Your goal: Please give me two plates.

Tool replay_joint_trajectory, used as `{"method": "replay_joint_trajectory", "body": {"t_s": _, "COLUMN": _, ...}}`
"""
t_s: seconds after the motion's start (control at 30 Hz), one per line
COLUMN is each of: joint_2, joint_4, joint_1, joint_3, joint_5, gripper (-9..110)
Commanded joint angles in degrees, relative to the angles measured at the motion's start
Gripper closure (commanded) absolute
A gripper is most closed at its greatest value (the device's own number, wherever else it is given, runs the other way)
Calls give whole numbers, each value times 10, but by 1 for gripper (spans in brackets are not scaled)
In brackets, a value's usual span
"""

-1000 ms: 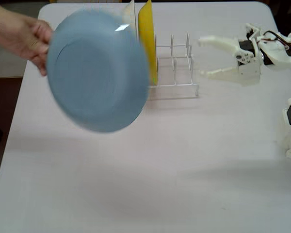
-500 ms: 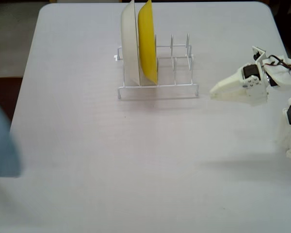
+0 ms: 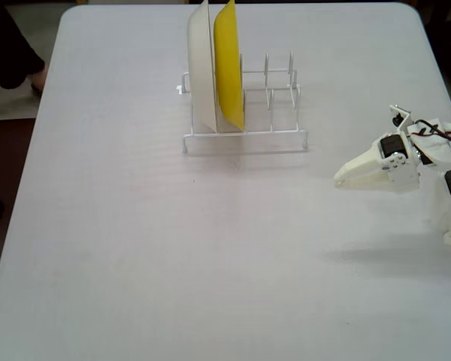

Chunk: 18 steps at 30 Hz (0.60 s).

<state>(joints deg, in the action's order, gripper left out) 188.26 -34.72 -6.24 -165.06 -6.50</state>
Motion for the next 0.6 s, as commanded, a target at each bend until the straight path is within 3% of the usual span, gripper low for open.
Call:
{"method": "replay_joint_trajectory", "body": {"t_s": 0.0, "joint_2": 15, "joint_4": 18, "joint_1": 6, "joint_3": -10, "joint_5": 5, "gripper": 102}}
{"method": "replay_joint_trajectory", "body": {"t_s": 0.57, "joint_2": 15, "joint_4": 27, "joint_1": 47, "joint_3": -98, "joint_5": -3, "gripper": 102}}
